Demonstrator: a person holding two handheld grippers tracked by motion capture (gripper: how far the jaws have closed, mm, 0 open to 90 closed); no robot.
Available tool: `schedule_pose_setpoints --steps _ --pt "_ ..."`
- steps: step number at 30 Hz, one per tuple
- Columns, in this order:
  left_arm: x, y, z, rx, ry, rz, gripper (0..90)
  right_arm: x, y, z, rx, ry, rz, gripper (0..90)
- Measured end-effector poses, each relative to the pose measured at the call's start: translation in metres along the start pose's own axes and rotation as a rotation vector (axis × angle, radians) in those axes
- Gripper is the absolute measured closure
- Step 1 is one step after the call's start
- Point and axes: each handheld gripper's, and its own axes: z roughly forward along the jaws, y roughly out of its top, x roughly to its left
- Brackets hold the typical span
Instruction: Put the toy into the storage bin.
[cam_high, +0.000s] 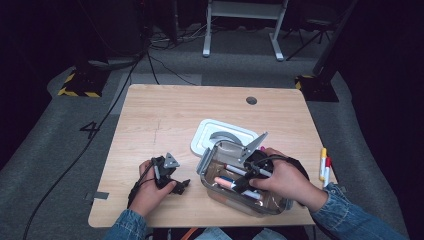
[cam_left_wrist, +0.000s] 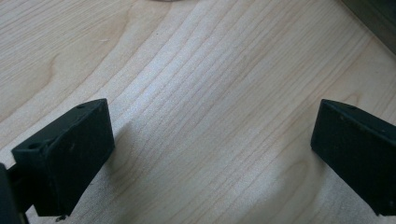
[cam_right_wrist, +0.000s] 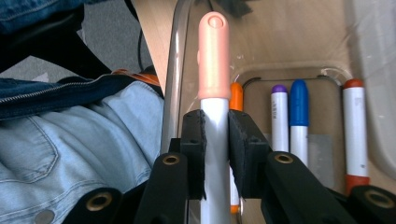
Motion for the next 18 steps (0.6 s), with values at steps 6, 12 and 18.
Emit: schedule_pose_setpoints --steps 6,12,18 --pt "0.0 0.0 0.0 0.0 -0.002 -0.001 0.0 -0.003 0.0 0.017 0.039 0.012 0.009 77.1" --pt "0.0 0.0 0.0 -0.003 -0.002 -0.004 0.0 -0.01 -0.002 0.031 0.078 0.013 0.02 77.1" --pt "0.0 0.0 0.0 -0.001 -0.003 -0.006 0.0 -0.017 -0.004 0.045 0.116 0.022 0.041 77.1"
